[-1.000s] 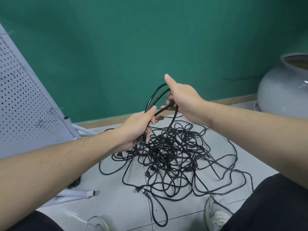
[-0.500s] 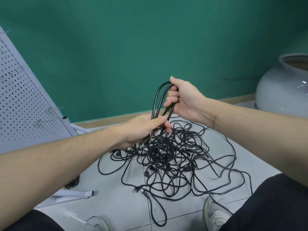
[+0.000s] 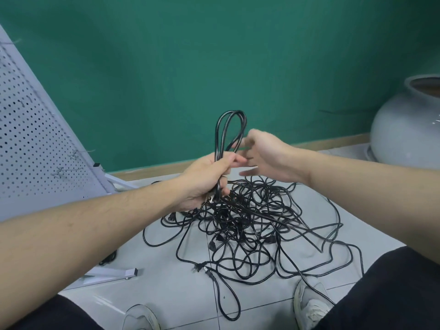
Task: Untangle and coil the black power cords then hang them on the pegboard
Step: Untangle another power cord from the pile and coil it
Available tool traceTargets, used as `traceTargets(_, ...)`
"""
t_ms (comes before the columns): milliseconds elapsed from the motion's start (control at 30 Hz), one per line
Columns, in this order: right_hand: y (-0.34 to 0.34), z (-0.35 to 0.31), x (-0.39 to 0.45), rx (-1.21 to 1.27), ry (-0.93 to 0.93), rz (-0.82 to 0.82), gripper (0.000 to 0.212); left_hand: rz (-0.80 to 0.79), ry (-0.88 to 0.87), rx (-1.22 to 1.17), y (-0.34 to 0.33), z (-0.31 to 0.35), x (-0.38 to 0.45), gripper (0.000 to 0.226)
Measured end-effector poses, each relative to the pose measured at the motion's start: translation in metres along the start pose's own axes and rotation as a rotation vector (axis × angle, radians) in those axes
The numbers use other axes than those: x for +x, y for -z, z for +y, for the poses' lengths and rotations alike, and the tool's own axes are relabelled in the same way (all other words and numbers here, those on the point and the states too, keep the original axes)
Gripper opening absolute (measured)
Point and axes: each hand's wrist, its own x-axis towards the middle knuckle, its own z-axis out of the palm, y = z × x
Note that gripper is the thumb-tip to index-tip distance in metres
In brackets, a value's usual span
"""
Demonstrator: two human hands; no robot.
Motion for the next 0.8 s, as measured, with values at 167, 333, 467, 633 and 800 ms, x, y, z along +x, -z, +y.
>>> traceTargets(167,-0.003,0.019,-0.007,-0.802,-0.042,-0.334,0.027,0.147,-0.082,-0.106,0.005,0.013,0.006,0.023)
traceTargets(333,-0.002,0.022,-0.01,-0.83,-0.066,-0.396,0.024,0.221,-0.096,-0.001,0.012,0.009,0.01,0.026)
traceTargets(467,0.014,0.021,-0.009,-1.069,-0.128,-0.33,0.05,0.296,-0.107,0.099,0.027,0.007,0.015,0.026)
traceTargets(633,0.028,0.017,-0.011,-0.908,0.043,-0.272,0.044,0.415,-0.049,0.214,0.046,0.001,0.015,0.027)
traceTargets(800,0.025,0.005,-0.012,-0.462,0.25,-0.214,0.019,0.443,0.038,0.219,0.055,-0.01,0.017,0.033)
